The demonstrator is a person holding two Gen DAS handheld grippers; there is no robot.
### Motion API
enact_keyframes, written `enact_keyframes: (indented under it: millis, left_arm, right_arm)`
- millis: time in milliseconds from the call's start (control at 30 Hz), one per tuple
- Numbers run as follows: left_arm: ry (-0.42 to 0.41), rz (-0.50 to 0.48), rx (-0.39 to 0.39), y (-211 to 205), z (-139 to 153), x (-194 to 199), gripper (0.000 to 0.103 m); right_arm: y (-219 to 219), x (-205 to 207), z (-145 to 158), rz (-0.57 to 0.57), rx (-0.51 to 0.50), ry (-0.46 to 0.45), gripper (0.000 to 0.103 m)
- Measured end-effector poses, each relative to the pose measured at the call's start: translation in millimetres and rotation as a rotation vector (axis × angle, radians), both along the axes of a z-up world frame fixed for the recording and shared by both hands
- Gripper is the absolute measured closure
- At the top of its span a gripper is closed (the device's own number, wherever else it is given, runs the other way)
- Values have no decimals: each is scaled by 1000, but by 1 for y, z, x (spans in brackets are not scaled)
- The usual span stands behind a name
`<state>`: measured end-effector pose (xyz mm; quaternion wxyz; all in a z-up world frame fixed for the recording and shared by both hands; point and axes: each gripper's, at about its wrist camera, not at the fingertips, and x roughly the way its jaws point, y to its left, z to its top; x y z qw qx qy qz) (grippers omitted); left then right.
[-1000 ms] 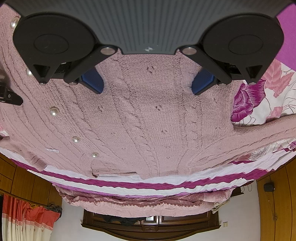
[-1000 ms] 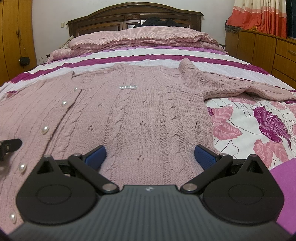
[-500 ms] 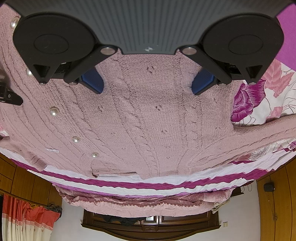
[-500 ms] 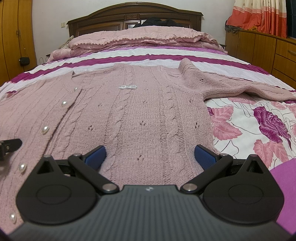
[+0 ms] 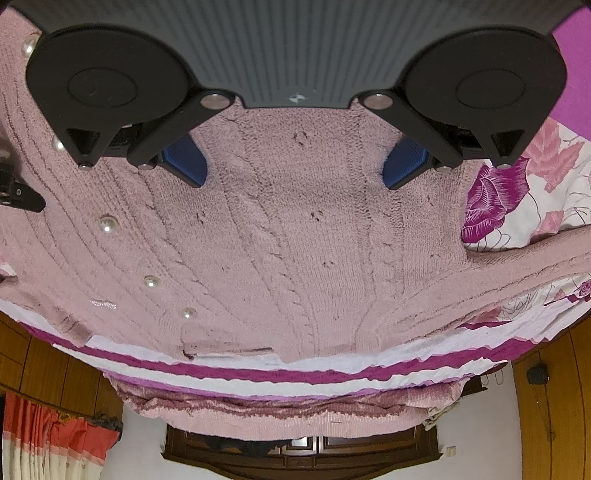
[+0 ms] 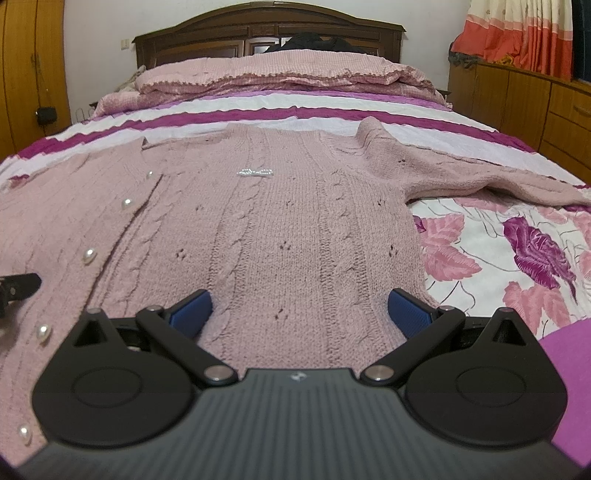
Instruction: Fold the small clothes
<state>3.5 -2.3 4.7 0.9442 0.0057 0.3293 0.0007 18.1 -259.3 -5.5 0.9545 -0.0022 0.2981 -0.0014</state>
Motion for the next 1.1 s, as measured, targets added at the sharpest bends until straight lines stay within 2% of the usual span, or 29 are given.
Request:
enact_keyframes:
  millis: [400, 533, 633, 767, 867, 1000, 1100]
  left_arm:
    - [85, 19, -22, 3, 19, 6, 0]
    - [96, 23, -58, 5, 33, 5, 0]
    - [81, 41, -56, 4, 48, 7, 0]
    - [53, 50, -53, -2, 69, 12, 0]
    - [39, 50, -65, -6, 82, 18, 0]
    - [36, 69, -54, -14, 88, 28, 0]
    - [66, 84, -70, -19, 85, 35, 0]
  right_arm:
    - [-6, 5, 14, 24, 70, 62, 0]
    - [-16, 1, 29, 68, 120, 41, 0]
    - [-26, 0, 43, 92, 115, 13, 0]
    - [-59, 7, 61, 79, 124, -13, 0]
    - [-95, 20, 70, 22, 127, -25, 0]
    - [-151, 46, 69, -72, 173, -24, 0]
    - [-196, 67, 59, -157, 215, -9, 0]
